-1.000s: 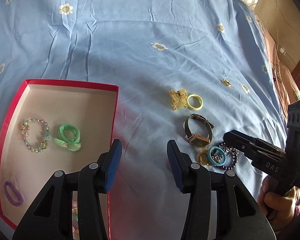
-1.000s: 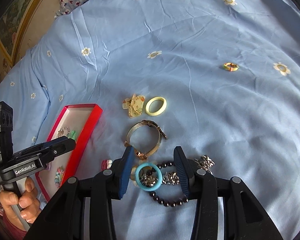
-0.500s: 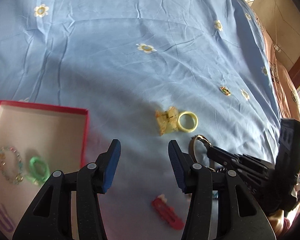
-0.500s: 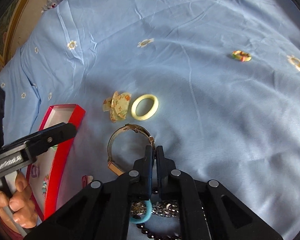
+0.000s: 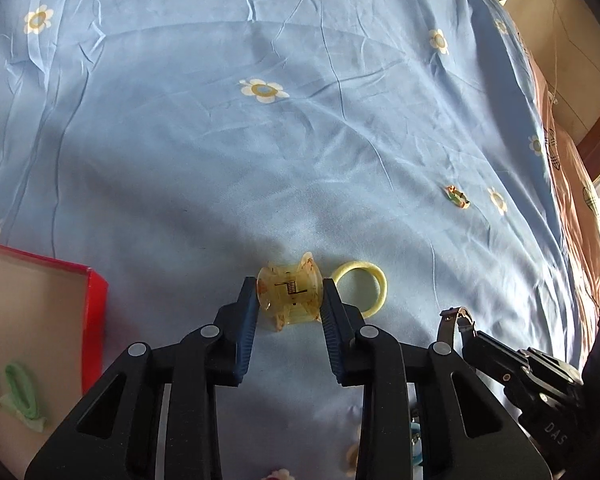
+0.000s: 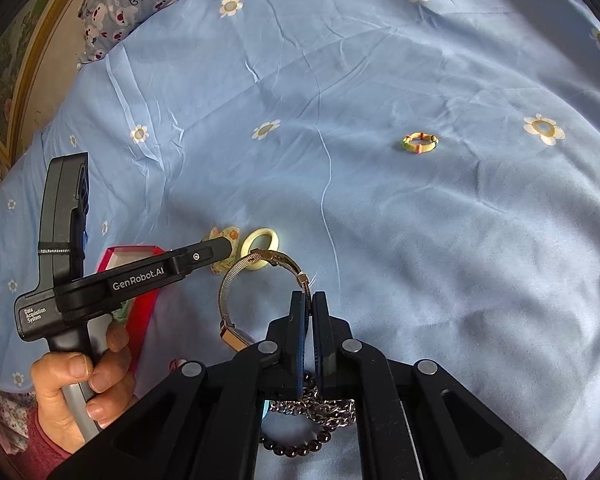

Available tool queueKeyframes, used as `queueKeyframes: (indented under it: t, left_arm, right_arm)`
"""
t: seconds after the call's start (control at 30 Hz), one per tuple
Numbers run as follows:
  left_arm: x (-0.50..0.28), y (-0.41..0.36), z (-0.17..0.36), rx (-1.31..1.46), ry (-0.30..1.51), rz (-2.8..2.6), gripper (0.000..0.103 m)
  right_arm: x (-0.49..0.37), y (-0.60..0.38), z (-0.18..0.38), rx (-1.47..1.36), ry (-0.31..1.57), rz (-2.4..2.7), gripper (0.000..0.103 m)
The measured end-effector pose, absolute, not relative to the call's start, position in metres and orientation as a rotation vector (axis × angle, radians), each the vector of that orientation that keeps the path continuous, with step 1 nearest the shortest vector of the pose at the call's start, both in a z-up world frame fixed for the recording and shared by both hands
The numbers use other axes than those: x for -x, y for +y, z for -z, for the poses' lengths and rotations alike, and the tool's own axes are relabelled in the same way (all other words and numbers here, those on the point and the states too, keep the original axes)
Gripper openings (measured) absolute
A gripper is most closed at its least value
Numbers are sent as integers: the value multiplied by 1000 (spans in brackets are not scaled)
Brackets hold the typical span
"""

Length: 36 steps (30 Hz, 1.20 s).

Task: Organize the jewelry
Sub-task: 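Grasp the yellow hair clip with left tool while right tool grasps the watch, then carry clip and watch into the red box and open both tools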

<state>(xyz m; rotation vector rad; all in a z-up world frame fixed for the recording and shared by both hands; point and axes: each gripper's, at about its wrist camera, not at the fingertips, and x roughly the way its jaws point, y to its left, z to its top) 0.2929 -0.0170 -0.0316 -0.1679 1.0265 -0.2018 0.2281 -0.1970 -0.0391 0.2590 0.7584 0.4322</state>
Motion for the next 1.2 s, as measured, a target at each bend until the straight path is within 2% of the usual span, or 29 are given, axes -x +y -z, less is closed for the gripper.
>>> queueKeyframes:
  t: [0.47, 1.2]
  left_arm:
    - [-228, 27, -2, 212, 965, 200, 28]
    - [-155, 107, -19, 301, 918, 116, 28]
  right_arm:
    - [-211, -167, 27, -224, 740, -486, 3]
    - [-185, -90, 18, -128, 753, -599, 3]
